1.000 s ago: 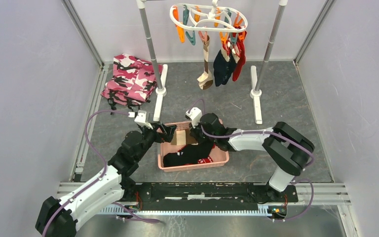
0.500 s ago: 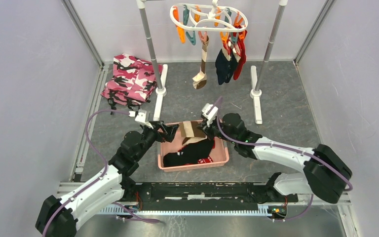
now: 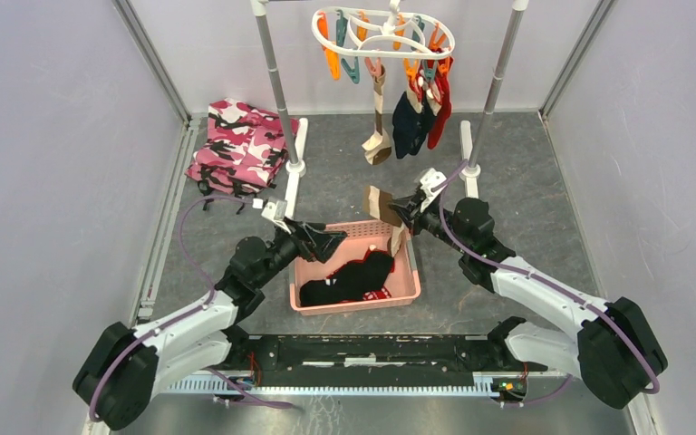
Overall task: Clip the socks to the hanger
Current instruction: Pick up the sock from the bin.
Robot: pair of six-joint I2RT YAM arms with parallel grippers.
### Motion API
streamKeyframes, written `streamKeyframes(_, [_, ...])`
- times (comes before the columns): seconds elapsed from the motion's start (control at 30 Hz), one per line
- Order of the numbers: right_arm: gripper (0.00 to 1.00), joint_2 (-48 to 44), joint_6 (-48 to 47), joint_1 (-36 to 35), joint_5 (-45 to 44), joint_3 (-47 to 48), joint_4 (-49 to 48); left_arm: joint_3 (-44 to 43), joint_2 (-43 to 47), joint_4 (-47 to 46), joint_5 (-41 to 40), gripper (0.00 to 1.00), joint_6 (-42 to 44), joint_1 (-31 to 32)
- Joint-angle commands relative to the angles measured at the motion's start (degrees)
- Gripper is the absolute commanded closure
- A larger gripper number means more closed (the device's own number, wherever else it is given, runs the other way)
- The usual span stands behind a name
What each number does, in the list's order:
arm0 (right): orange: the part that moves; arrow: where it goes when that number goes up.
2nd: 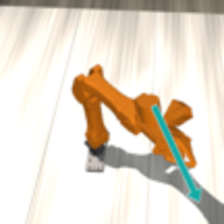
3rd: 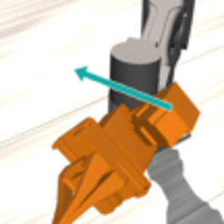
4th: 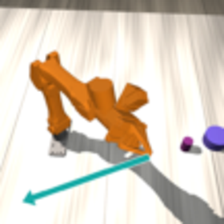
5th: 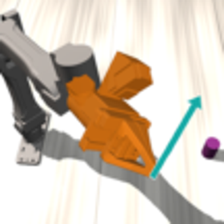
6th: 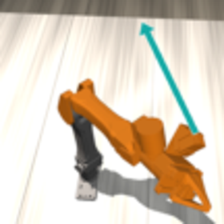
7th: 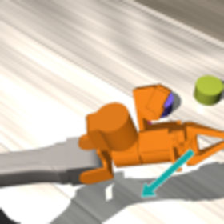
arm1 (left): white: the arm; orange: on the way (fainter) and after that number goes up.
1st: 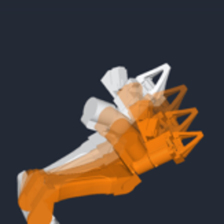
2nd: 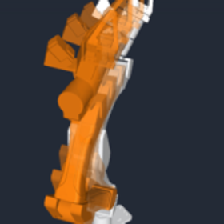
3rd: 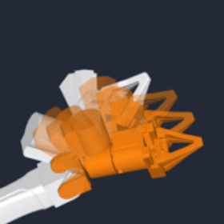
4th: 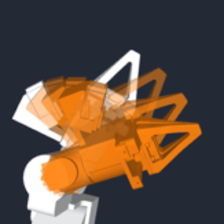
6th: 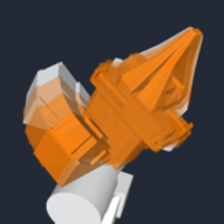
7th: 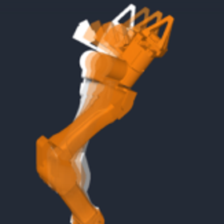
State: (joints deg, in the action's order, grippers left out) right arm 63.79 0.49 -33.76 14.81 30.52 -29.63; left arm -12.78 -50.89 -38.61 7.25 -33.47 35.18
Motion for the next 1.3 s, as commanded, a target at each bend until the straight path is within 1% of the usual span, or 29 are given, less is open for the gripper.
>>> streamKeyframes(0.0, [1.0,-0.9,2.9,0.5,4.9,2.2,-5.7,-1.5,-6.1,-14.4,7.7,0.02,-11.0,-1.7])
streamKeyframes(0.1, [1.0,-0.7,4.7,0.5,6.4,2.3,-7.5,-2.6,-11.2,-20.8,11.2,0.0,-17.5,-3.3])
streamKeyframes(0.2, [1.0,-0.6,6.0,0.5,7.3,2.7,-8.7,-5.0,-16.1,-23.2,13.8,0.0,-24.4,-4.3])
streamKeyframes(0.33, [1.0,-0.3,6.9,0.4,7.6,3.8,-9.8,-6.0,-20.5,-30.6,14.7,0.01,-33.1,-4.4])
streamKeyframes(0.43, [1.0,0.6,8.4,0.5,8.5,4.8,-11.2,-7.0,-22.5,-34.5,14.8,0.02,-37.1,-4.4])
streamKeyframes(0.6, [1.0,1.8,11.1,0.5,9.8,5.6,-14.0,-8.1,-23.5,-35.8,12.0,0.03,-41.0,-4.4])
streamKeyframes(0.8, [1.0,1.7,11.5,0.4,9.6,6.2,-14.0,-8.2,-25.1,-36.6,10.2,0.05,-44.3,-4.4])
streamKeyframes(0.9, [1.0,1.5,11.7,0.5,9.3,6.1,-14.4,-8.4,-25.7,-36.7,10.2,0.07,-44.7,-4.4])
streamKeyframes(1.03, [1.0,1.1,12.0,0.5,9.0,6.0,-14.8,-8.9,-26.2,-34.5,10.2,0.08,-44.3,-4.3])
streamKeyframes(1.17, [1.0,1.7,13.8,0.5,10.0,5.7,-16.6,-10.3,-27.5,-34.8,10.0,0.08,-45.2,-4.3])
streamKeyframes(1.27, [1.0,1.7,14.8,0.5,10.3,5.4,-17.5,-11.7,-29.1,-34.9,10.2,0.11,-45.9,-4.3])
